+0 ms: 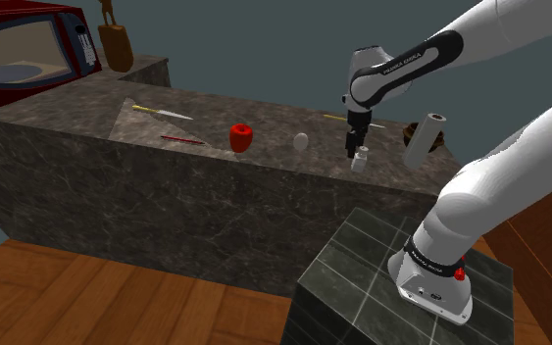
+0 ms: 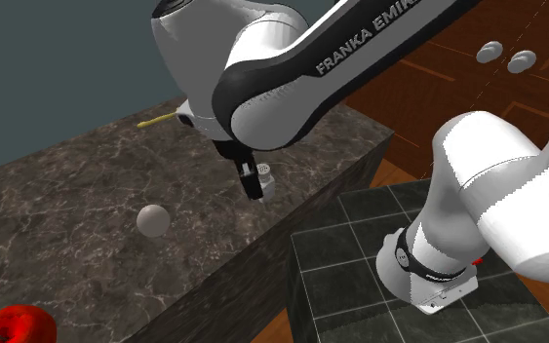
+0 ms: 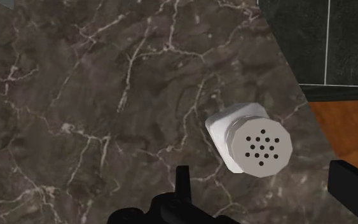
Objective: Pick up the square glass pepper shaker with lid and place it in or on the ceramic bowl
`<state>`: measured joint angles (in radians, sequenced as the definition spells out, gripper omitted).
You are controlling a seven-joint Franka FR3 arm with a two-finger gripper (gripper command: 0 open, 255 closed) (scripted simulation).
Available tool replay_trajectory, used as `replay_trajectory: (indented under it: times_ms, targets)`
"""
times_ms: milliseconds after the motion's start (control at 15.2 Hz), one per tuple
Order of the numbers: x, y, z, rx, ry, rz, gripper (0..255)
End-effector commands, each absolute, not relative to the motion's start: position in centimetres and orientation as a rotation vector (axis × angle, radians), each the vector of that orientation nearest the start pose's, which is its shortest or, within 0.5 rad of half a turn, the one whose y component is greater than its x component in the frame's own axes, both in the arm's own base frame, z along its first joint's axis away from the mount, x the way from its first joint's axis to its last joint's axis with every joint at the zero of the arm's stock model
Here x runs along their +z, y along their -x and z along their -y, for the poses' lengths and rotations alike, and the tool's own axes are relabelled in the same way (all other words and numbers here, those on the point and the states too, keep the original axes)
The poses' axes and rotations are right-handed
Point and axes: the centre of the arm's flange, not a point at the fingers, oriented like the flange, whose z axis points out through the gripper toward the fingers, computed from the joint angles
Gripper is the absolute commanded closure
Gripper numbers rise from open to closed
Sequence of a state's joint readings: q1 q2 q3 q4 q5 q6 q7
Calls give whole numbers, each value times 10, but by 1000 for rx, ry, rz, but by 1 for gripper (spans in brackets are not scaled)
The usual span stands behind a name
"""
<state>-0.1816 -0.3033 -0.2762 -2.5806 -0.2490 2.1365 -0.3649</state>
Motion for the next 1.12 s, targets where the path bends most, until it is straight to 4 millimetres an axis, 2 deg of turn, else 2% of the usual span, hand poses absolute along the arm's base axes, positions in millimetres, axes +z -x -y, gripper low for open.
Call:
replay_trajectory:
  times_ms: [0, 198, 726, 792, 1056]
  targets:
    - [340, -358, 185, 285, 3179, 119, 0]
    - [326, -355, 186, 285, 3179, 119, 0]
    - [326, -355, 186, 285, 3179, 119, 0]
    - [326, -355, 186, 285, 3179, 119, 255]
    - [326, -355, 186, 285, 3179, 119, 255]
